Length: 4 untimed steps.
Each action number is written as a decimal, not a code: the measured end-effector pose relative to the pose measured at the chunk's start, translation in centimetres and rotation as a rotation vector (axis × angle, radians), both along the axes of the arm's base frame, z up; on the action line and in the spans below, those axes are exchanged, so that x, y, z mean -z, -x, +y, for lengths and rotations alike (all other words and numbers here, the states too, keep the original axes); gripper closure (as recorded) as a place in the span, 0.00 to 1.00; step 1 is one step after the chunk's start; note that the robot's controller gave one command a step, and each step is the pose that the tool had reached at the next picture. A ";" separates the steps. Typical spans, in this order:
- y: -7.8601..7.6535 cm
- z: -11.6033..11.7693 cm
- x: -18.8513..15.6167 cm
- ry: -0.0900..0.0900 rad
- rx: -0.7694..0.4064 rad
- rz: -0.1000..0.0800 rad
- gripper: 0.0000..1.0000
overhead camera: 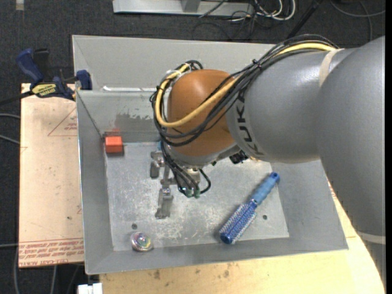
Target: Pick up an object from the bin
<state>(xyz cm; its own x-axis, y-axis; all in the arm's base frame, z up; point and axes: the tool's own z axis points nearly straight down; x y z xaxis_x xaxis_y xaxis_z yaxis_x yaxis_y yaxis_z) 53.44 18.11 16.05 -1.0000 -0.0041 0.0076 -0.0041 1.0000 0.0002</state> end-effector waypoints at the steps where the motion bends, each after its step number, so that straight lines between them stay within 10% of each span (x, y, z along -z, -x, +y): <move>1: 4.4 3.8 9.0 -0.005 -0.891 -0.014 0.00; 2: 5.5 5.4 6.0 -0.007 -1.340 -0.011 0.00; 4: 5.5 6.2 9.2 -0.009 -1.737 -0.004 0.00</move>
Offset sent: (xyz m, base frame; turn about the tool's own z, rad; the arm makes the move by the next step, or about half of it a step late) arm -0.0455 0.0364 -0.0905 -0.8924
